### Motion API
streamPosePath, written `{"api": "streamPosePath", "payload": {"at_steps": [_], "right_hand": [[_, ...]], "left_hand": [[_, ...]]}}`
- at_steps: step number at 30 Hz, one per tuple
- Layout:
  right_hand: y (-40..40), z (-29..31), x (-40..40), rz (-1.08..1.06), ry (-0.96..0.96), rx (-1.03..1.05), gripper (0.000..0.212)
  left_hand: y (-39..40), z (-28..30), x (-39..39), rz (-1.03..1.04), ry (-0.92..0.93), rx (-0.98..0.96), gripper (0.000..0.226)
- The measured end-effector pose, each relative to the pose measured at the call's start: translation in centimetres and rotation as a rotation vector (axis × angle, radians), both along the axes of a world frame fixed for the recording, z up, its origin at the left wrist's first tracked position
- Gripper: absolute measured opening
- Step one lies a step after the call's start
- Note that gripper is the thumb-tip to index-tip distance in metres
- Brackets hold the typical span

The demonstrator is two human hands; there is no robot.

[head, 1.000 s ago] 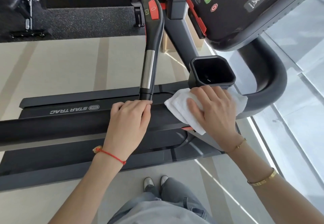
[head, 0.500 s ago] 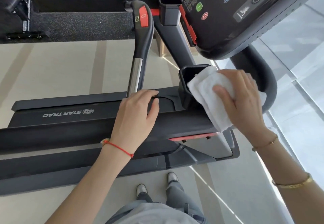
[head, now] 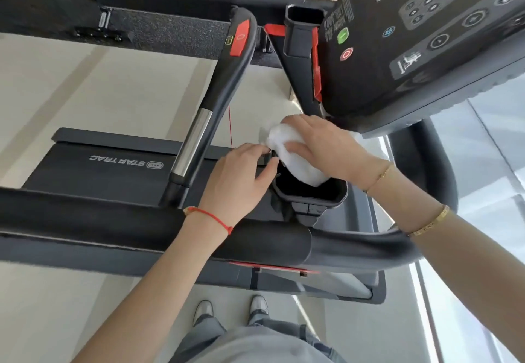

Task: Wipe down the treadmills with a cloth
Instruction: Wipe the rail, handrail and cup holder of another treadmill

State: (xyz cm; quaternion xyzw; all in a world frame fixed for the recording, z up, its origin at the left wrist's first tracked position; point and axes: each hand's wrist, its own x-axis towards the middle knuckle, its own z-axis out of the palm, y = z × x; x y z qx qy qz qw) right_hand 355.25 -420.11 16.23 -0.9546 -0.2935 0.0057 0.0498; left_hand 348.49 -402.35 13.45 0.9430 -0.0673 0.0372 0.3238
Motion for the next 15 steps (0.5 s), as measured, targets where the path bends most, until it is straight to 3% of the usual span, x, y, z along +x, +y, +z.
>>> {"api": "streamPosePath", "payload": {"at_steps": [7,15], "right_hand": [[-2.4,-1.3,-0.5,0.031,-0.087,-0.049,0.048],[-0.5,-1.2,0.8,0.084,-0.072,-0.023,0.043]], "left_hand": [[-0.2,-0.7,-0.1,0.002,0.034,-0.017,0.041],[-0.2,-0.7,-0.1,-0.011,0.015,-0.038,0.024]]}}
